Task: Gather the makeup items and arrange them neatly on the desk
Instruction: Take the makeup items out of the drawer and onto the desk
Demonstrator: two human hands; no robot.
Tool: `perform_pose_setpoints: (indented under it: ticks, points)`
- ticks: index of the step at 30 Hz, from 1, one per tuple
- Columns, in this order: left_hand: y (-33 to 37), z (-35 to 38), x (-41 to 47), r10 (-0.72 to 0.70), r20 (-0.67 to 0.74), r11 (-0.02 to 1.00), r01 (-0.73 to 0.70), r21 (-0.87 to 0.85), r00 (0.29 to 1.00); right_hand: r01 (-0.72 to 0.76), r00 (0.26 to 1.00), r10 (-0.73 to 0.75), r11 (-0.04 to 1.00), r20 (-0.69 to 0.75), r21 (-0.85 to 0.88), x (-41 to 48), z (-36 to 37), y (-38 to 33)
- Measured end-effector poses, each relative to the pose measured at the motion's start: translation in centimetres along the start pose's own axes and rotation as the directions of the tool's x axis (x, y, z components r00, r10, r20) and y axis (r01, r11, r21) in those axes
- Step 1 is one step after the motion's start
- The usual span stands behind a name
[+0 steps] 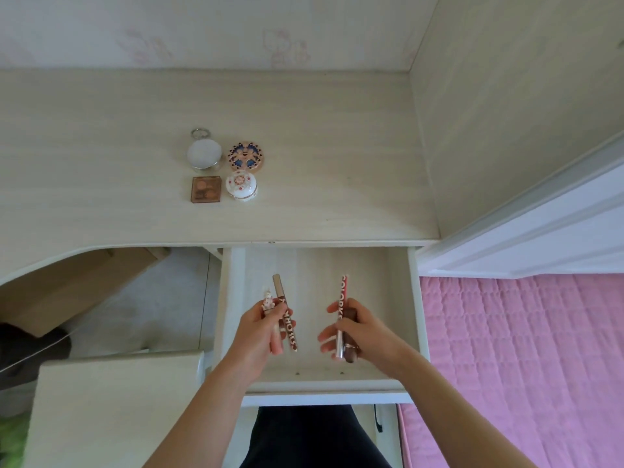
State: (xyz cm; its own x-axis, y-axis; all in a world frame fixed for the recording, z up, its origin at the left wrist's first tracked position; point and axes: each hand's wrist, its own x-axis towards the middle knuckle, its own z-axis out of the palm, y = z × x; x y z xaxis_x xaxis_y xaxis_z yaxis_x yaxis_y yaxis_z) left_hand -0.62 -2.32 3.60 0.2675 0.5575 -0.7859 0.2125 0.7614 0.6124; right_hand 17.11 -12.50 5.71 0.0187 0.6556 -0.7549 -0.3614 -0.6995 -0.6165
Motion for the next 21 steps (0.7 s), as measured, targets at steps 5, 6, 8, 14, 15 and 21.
perform_pose_setpoints:
  ticks: [5,6,8,14,15,21]
  points:
    - [1.8,1.4,-0.4,0.030,0.000,0.995,-0.029,-0.097,1.000,0.041,0.998,-0.035,0.990,-0.046,0.134,0.3,0.5,-3.0]
    - [2.3,1.6,-0.4,0.037,0.008,0.994,-0.036,-0.106,0.999,0.051,0.997,-0.043,0.989,-0.059,0.137,0.6,0.6,-3.6]
    - [3.4,1.8,-0.3,0.058,0.022,0.994,-0.056,-0.096,0.998,0.066,0.995,-0.055,0.989,-0.087,0.129,1.2,0.7,-4.8]
    - [8.0,2.4,1.0,0.124,0.012,0.992,-0.124,-0.006,0.992,0.064,0.993,-0.062,0.998,-0.101,0.011,3.0,1.0,-9.1]
    - [8.9,2.5,1.4,0.136,0.009,0.990,-0.136,0.027,0.991,0.066,0.991,-0.068,0.998,-0.115,-0.021,3.4,1.0,-9.9]
    - [14.0,3.6,5.8,0.192,-0.045,0.969,-0.182,0.168,0.980,0.074,0.976,-0.091,0.993,-0.197,-0.090,6.9,0.6,-14.6]
